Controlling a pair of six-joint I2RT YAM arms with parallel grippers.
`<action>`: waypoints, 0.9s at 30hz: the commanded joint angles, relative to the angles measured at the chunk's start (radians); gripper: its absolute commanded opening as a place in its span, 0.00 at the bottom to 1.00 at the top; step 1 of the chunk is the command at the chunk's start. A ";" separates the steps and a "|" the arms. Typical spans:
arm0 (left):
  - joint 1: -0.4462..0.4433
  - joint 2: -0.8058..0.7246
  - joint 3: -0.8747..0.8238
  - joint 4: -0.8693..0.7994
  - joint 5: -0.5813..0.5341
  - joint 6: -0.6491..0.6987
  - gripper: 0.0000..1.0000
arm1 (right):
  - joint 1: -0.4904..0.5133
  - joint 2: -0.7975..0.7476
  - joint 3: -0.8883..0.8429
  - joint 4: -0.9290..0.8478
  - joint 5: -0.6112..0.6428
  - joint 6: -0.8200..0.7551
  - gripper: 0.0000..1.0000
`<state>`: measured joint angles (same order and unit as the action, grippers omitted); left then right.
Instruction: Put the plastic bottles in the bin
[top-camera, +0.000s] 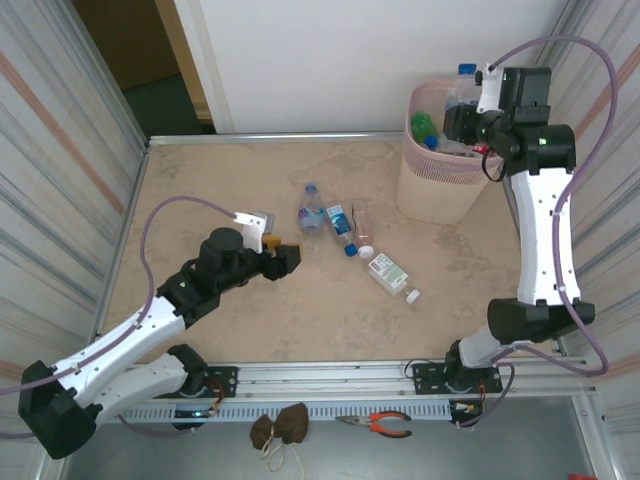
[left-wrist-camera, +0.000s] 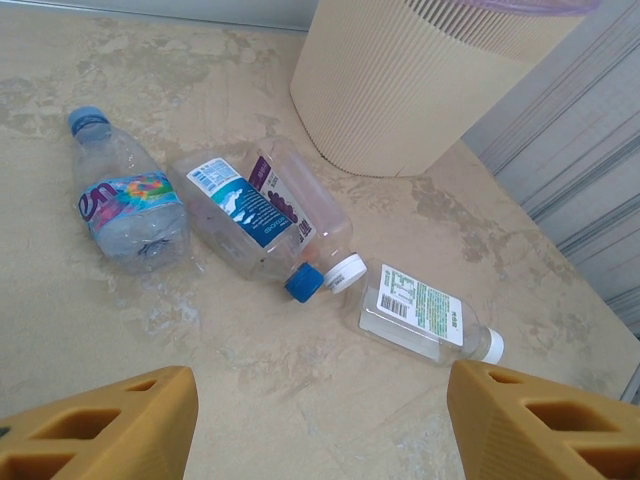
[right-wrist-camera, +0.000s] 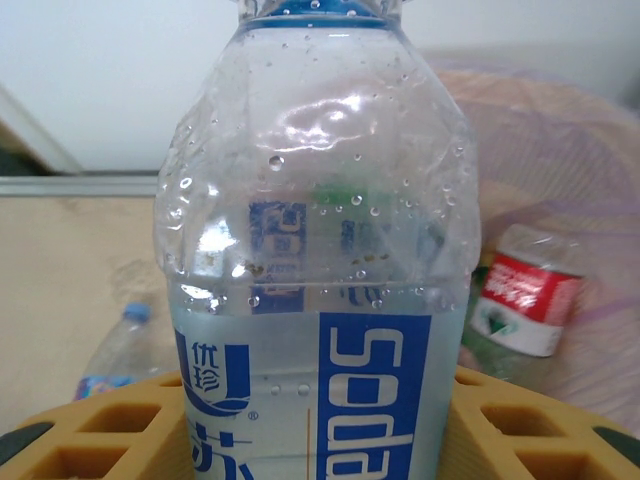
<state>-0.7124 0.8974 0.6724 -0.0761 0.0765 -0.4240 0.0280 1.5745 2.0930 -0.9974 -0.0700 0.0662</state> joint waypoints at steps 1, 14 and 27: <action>0.011 -0.022 -0.011 0.002 -0.001 -0.008 0.67 | -0.039 0.078 0.071 -0.038 0.074 -0.034 0.50; 0.021 -0.023 -0.062 0.040 0.032 -0.046 0.67 | -0.120 0.350 0.269 -0.151 0.212 -0.076 0.49; 0.020 0.079 -0.045 0.094 0.091 -0.034 0.66 | -0.150 0.519 0.277 -0.173 0.250 -0.082 0.49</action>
<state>-0.6994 0.9661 0.6186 -0.0319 0.1375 -0.4507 -0.1101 2.0548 2.3470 -1.1355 0.1577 0.0044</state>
